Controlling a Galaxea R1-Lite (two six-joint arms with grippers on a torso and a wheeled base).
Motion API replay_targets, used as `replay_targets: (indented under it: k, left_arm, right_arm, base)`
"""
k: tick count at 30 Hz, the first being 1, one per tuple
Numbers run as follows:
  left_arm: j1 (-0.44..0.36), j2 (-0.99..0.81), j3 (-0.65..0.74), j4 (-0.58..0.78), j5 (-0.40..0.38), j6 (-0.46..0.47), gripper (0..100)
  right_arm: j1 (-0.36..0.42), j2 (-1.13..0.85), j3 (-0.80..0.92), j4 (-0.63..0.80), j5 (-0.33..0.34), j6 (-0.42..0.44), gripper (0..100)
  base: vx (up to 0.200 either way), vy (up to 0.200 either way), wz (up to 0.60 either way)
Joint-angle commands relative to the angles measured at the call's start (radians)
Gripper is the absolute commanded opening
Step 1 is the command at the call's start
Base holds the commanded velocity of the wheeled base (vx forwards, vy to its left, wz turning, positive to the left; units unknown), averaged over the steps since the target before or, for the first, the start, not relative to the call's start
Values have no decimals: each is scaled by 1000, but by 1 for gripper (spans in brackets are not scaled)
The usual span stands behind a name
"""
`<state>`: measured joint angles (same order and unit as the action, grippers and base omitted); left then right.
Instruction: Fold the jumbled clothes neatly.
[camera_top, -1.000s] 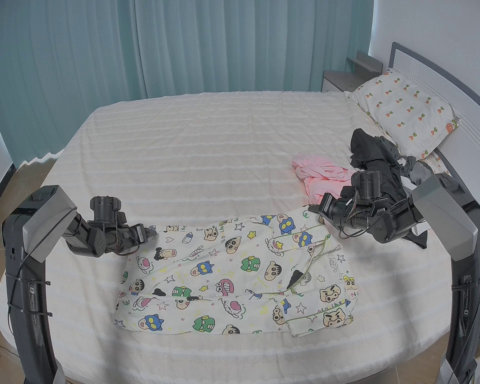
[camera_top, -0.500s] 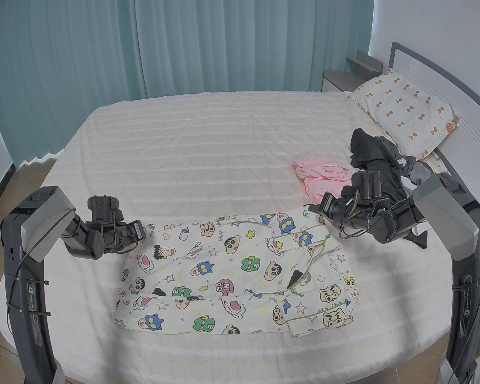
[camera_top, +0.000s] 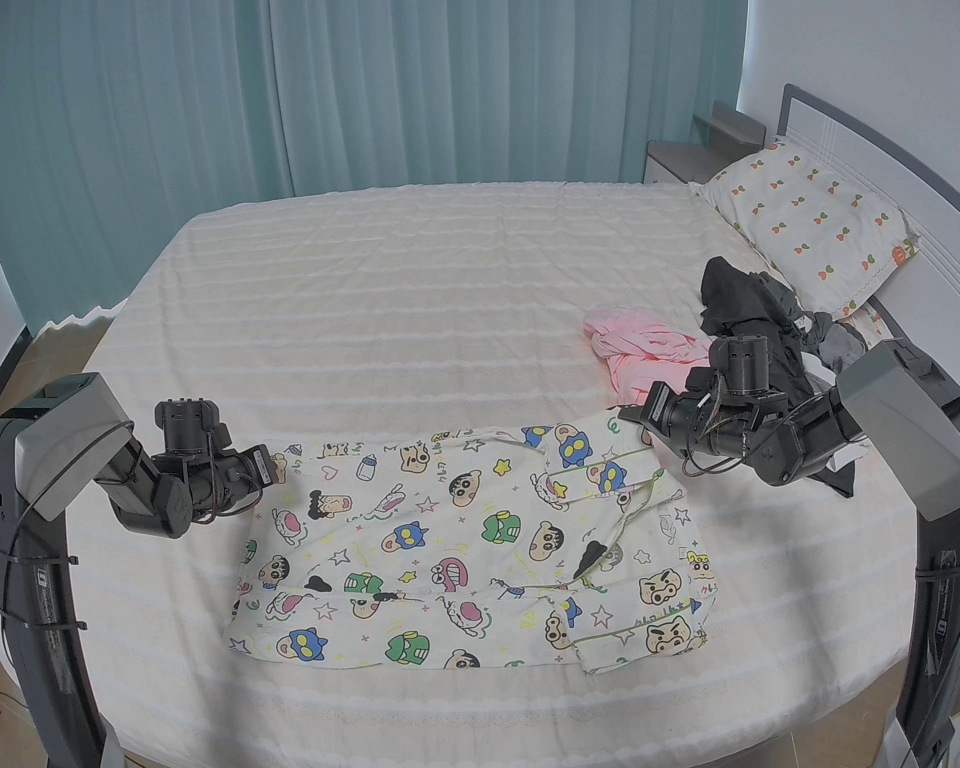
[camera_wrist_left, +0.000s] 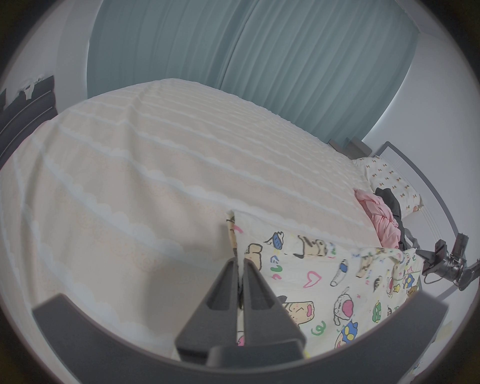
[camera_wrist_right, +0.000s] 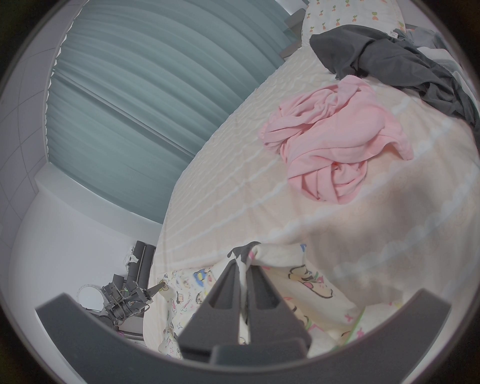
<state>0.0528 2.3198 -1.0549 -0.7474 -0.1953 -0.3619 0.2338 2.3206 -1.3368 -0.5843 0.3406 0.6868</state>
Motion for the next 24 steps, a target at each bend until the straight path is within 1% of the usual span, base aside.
replay_targets:
  k: [1, 7, 10, 14, 16, 19, 24]
  left_arm:
    - [1, -51, 42, -4, -1, -8, 0]
    - [7, -106, 96, -7, -3, -9, 0]
    - [15, -158, 153, -23, -10, -11, 0]
    - [16, -180, 225, -96, -10, -9, 0]
    - [16, -183, 273, -164, -10, -9, 0]
    - [16, -188, 332, -224, -10, -8, 0]
    - [19, -217, 403, -253, -15, -8, 0]
  right_arm:
    - [10, -26, 13, 0, -2, -1, 0]
    - [9, -79, 56, -2, 1, 2, 0]
    - [5, -118, 94, -2, 5, 2, 0]
    - [5, -153, 140, 0, 6, -1, 0]
    - [9, -176, 179, 0, 6, -1, 0]
    - [10, -210, 231, 0, 8, -4, 0]
    - [10, -259, 318, 1, 14, -32, 0]
  base:
    - [0, 0, 0]
    - [0, 0, 0]
    - [0, 0, 0]
    - [0, 0, 0]
    - [0, 0, 0]
    - [0, 0, 0]
    - [0, 0, 0]
